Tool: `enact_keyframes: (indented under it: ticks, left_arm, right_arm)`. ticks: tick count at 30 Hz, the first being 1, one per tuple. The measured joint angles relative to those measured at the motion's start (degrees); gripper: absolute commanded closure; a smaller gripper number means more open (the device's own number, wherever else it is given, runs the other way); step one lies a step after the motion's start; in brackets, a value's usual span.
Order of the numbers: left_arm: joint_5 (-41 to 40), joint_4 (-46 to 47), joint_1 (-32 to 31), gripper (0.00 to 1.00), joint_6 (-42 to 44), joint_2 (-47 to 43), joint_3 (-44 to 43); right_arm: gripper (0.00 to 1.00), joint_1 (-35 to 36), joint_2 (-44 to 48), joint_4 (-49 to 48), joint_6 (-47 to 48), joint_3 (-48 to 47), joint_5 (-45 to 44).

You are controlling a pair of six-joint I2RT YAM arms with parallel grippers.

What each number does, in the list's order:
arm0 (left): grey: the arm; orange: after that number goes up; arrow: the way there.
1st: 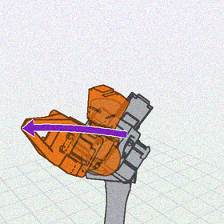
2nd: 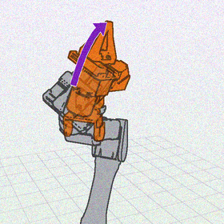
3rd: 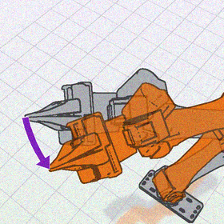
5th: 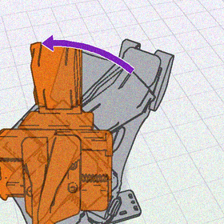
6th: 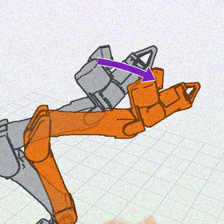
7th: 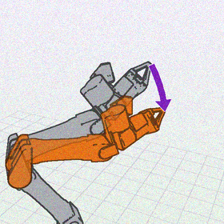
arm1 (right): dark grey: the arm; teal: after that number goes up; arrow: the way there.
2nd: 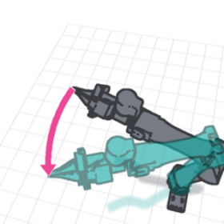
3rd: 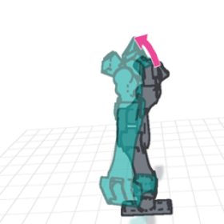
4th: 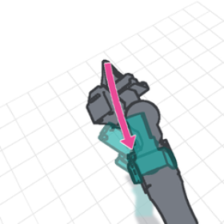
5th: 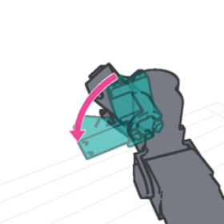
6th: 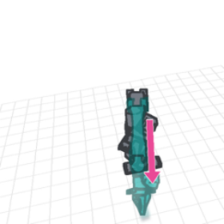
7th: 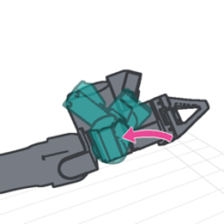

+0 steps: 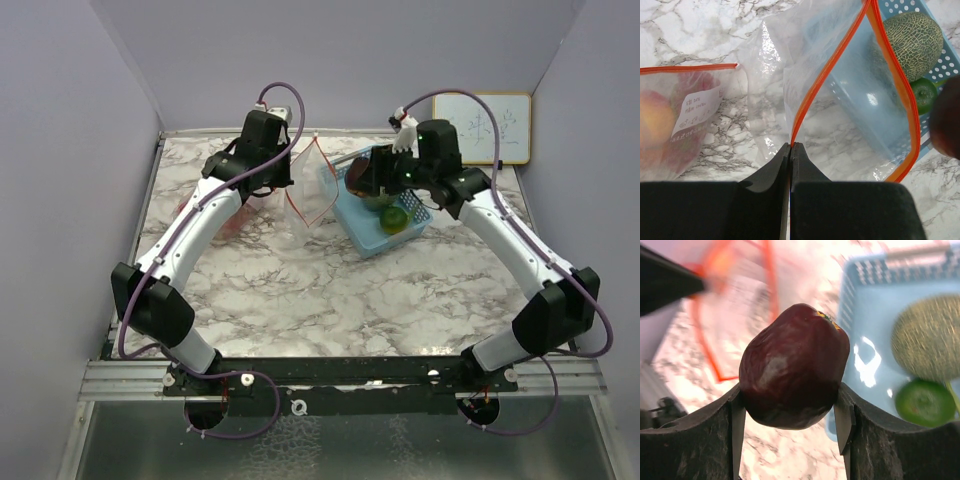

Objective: Place the food in the zip-top bag and seal the zipper
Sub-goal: Pick up the fake vegetable from the bin, then place the fake vegetable in the zipper food storage bag.

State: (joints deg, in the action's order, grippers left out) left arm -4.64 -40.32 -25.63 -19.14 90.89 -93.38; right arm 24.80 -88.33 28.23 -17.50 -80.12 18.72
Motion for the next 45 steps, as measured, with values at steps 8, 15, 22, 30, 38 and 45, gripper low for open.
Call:
enact_keyframes:
  ticks: [8, 15, 22, 30, 38, 45]
  left_arm:
    - [1.03, 0.02, 0.00, 1.00, -0.07, 0.76, 0.00]
    - [2.10, 0.26, 0.00, 1.00, -0.46, 1.07, 0.00]
    - [2.32, 0.39, 0.00, 1.00, -0.46, 1.07, 0.00]
    - [3.08, 0.42, 0.00, 1.00, -0.44, 1.25, -0.02]
    - [3.17, 0.42, 0.00, 1.00, -0.39, 1.27, 0.00]
    - [3.30, 0.39, 0.00, 1.00, -0.20, 1.27, 0.00]
  right_arm:
    - [0.50, 2.25, 0.44, -7.80, 0.13, -8.31, 13.11]
    - [0.19, 5.66, -12.37, -8.13, -0.96, -14.56, 13.51]
    - [0.00, 6.01, -13.05, -4.81, 0.20, -14.64, 6.69]
    - [0.01, 5.84, -2.34, -0.96, 2.38, -11.52, -8.59]
    - [0.00, 4.02, -1.49, 6.56, 2.36, -3.74, -23.47]
    - [0.00, 3.19, -9.44, 7.76, 3.65, 1.51, -28.41]
